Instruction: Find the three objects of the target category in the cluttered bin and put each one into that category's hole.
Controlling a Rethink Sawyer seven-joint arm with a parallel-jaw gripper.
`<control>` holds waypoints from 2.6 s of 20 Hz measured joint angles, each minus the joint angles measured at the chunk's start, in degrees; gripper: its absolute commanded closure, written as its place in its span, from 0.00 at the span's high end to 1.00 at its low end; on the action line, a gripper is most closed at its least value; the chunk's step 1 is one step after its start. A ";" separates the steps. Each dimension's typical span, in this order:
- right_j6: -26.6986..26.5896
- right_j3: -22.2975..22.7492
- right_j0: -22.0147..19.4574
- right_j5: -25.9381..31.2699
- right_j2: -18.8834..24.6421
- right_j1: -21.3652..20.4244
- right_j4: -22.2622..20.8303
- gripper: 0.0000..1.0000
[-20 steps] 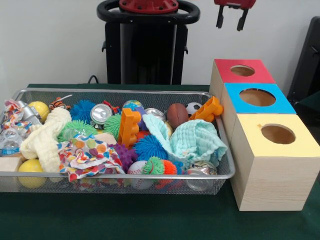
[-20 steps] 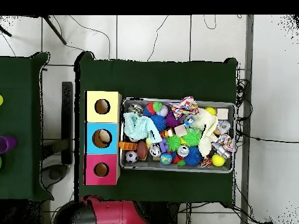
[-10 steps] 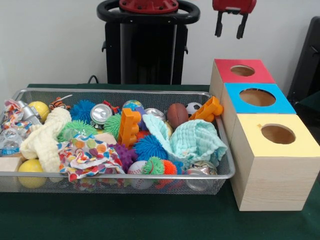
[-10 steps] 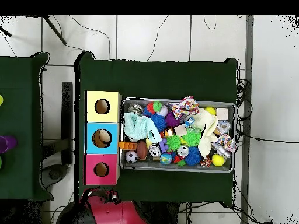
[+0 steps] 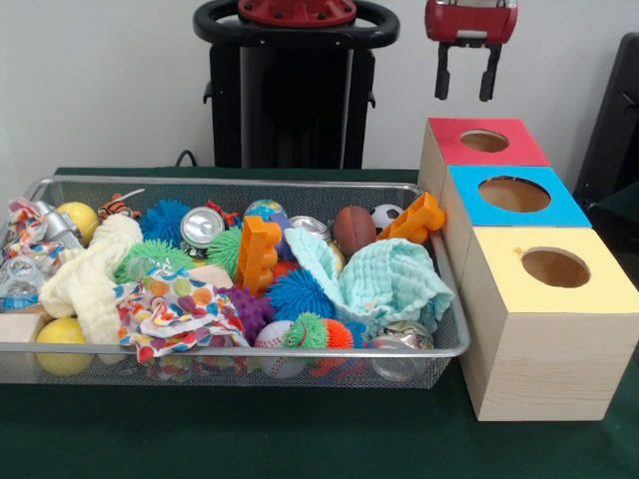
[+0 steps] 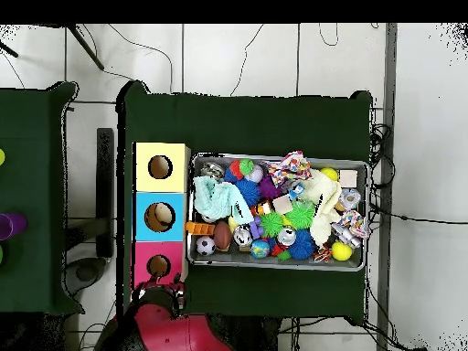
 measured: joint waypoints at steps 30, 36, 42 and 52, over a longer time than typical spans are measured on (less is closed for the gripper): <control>0.00 -14.43 -2.36 -0.32 -4.13 13.95 -0.72 1.00; 0.00 -15.77 -2.45 -2.72 -4.61 14.96 -0.71 1.00; 0.01 -16.06 -5.62 -8.01 -4.21 19.21 -0.69 1.00; 0.00 -16.69 -13.10 -13.62 -1.23 22.81 -1.98 1.00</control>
